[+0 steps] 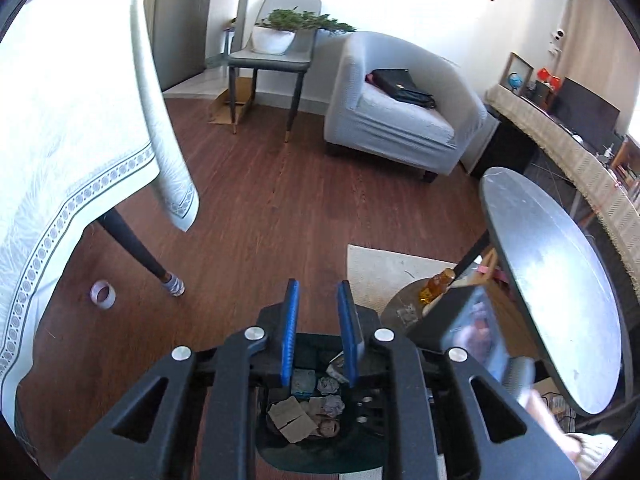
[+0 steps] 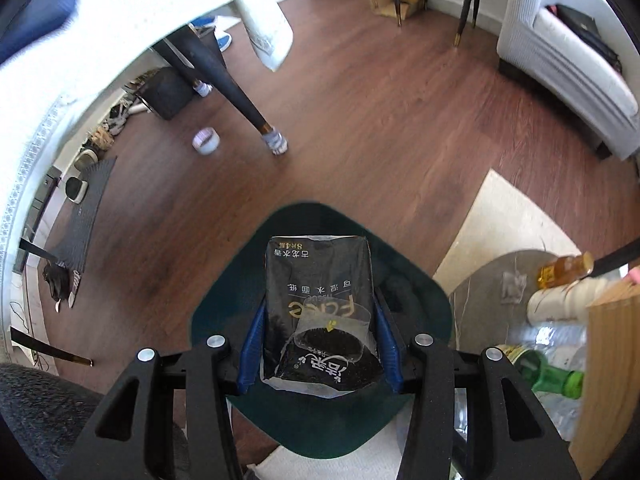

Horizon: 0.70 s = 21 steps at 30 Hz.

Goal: Collect trash
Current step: 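Lower the black snack bag into the green bin and open the right tool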

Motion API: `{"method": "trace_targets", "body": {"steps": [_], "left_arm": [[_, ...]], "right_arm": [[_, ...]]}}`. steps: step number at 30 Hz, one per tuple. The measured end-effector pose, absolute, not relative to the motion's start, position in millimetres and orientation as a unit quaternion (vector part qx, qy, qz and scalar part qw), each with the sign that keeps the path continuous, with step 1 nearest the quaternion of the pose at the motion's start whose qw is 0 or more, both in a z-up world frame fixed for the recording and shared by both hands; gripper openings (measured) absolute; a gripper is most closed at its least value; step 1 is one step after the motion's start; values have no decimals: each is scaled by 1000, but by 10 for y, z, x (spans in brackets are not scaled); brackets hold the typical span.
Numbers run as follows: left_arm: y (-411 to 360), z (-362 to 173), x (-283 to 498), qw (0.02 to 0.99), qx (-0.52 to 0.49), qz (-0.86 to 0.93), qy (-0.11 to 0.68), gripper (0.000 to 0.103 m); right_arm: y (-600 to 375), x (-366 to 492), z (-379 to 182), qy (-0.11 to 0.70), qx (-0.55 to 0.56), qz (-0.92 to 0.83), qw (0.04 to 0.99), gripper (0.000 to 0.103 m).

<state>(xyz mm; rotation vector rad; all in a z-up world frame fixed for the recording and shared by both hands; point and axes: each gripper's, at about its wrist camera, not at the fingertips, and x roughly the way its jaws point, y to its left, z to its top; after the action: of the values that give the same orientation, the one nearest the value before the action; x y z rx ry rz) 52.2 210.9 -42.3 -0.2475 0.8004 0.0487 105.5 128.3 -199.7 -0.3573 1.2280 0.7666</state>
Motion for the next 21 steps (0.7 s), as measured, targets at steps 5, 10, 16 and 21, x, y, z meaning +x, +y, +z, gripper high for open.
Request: {"method": "trace_targets", "body": {"steps": [5,10,16,21], "left_arm": [[1997,-271,490,919,-115,2,376,21],[1860,-85,428,929,-103,-11,355,21],[1729,181,298,943,-84,-23,321,25],[1656,295,246,948,-76,-33,306,46]], "right_arm": [[1308,1008,-2369,590,-179,340,710,50],[1342,901,-2664,613,-202,336,686,51],[1340,794,-2926,627,-238,327,666,51],[1308,718,-3109,644,-255,316,649,62]]}}
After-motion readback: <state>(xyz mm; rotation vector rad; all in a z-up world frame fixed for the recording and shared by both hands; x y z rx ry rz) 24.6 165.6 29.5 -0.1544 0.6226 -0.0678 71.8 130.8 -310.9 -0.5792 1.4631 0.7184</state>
